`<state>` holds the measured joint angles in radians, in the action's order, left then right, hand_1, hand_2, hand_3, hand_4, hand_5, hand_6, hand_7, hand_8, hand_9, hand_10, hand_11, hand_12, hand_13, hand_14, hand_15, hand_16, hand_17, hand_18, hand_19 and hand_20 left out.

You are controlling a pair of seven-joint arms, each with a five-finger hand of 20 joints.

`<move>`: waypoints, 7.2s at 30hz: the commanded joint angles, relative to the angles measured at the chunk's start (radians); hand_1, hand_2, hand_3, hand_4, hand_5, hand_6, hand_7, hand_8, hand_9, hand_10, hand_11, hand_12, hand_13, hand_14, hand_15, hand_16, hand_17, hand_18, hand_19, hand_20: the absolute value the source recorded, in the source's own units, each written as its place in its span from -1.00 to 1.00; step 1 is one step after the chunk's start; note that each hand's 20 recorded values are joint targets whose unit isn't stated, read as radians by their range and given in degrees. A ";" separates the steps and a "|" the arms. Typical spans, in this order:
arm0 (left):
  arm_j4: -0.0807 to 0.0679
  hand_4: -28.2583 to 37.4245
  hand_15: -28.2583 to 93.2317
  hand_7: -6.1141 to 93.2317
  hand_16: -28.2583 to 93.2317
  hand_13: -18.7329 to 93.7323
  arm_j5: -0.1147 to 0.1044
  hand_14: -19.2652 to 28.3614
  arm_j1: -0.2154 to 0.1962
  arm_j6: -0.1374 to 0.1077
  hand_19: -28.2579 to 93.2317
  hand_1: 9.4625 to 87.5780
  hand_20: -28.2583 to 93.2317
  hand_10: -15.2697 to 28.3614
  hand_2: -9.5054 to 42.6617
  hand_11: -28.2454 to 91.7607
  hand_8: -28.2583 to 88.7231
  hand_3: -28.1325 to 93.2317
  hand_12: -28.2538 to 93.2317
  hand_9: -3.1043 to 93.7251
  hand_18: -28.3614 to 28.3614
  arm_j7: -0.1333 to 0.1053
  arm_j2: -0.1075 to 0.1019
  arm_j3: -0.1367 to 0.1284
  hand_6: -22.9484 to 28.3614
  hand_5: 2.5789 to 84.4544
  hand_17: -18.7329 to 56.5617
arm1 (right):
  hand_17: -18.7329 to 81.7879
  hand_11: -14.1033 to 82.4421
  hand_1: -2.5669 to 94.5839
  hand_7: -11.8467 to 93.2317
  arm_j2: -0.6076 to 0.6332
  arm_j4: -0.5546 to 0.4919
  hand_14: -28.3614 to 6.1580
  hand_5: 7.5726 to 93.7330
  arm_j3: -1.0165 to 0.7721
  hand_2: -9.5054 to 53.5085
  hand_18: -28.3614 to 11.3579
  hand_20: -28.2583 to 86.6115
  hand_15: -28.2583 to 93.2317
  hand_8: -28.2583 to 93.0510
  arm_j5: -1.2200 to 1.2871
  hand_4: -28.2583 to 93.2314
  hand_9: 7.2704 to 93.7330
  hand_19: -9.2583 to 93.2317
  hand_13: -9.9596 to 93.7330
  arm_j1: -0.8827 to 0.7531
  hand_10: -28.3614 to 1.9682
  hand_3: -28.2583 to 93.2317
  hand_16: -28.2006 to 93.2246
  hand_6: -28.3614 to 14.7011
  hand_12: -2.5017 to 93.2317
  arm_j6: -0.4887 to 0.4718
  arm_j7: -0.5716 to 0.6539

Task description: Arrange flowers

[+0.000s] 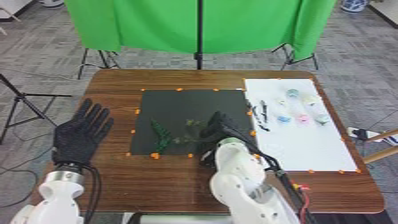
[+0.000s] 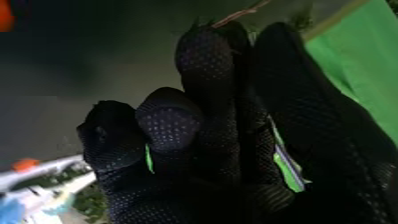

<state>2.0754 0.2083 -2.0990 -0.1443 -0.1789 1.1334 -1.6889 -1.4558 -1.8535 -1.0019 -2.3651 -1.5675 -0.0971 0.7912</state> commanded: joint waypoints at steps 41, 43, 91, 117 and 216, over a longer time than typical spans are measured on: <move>0.003 -0.66 -0.07 -0.65 -0.59 -0.15 -0.006 0.32 -0.044 -0.006 -0.13 -0.46 -0.29 0.24 -0.13 -0.28 -0.68 0.75 -0.35 -0.19 0.44 -0.013 0.028 -0.025 0.13 -0.07 -0.54 | 0.33 0.04 -0.25 -0.45 0.064 -0.169 -0.37 0.69 0.003 -0.29 -0.93 0.39 0.62 -0.55 0.112 -0.86 0.81 1.00 0.62 -0.100 -0.36 0.77 0.15 0.02 -0.28 -0.240 -0.040; 0.004 -0.67 -0.07 -0.65 -0.59 -0.15 -0.007 0.32 -0.045 -0.004 -0.13 -0.46 -0.29 0.24 -0.13 -0.28 -0.67 0.75 -0.35 -0.19 0.44 -0.010 0.027 -0.026 0.13 -0.07 -0.54 | 0.33 0.04 -0.26 -0.47 0.058 -0.167 -0.37 0.68 0.005 -0.28 -0.93 0.38 0.62 -0.59 0.115 -0.85 0.81 1.00 0.62 -0.100 -0.37 0.77 0.15 0.01 -0.28 -0.248 -0.040; 0.022 -0.70 -0.02 -0.66 -0.59 -0.16 -0.035 0.39 -0.074 -0.013 -0.12 -0.46 -0.28 0.30 -0.12 -0.27 -0.67 0.73 -0.34 -0.19 0.46 -0.048 0.040 -0.028 0.16 -0.05 -0.57 | 0.23 -0.48 -0.13 -0.68 0.187 0.096 -0.39 0.16 -0.196 -1.00 -0.95 0.37 0.64 -0.65 -0.057 -0.92 0.18 1.00 0.42 0.159 -0.84 0.55 -0.07 -0.45 -0.63 -0.172 0.069; 0.015 -0.71 -0.02 -0.66 -0.58 -0.16 -0.050 0.40 -0.055 -0.004 -0.12 -0.46 -0.28 0.31 -0.18 -0.27 -0.67 0.73 -0.34 -0.18 0.46 -0.001 0.038 -0.017 0.17 -0.04 -0.57 | 0.26 -0.28 0.46 0.11 0.119 0.306 0.09 0.32 -0.111 -1.00 -0.81 0.36 0.56 -0.28 -0.316 -1.00 0.65 1.00 0.58 0.076 0.11 0.47 0.15 0.22 0.05 -0.160 -0.008; 0.048 -0.78 0.02 -0.63 -0.60 -0.16 -0.088 0.40 -0.118 -0.050 -0.09 -0.41 -0.27 0.31 -0.30 -0.24 -0.67 0.70 -0.34 -0.17 0.47 -0.046 0.047 -0.056 0.19 -0.03 -0.57 | 0.19 -0.08 -0.22 -0.18 0.462 -0.268 -0.10 0.36 -0.097 -0.75 -0.84 0.21 0.50 -0.66 0.021 -0.90 0.59 0.96 0.55 -0.057 -0.28 0.59 0.06 0.07 -0.40 -0.139 -0.196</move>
<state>2.1222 0.1299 -2.2009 -0.1735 -0.2285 1.1819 -1.7416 -0.8670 -2.0978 -1.1689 -2.3440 -1.6355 -0.2720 0.3258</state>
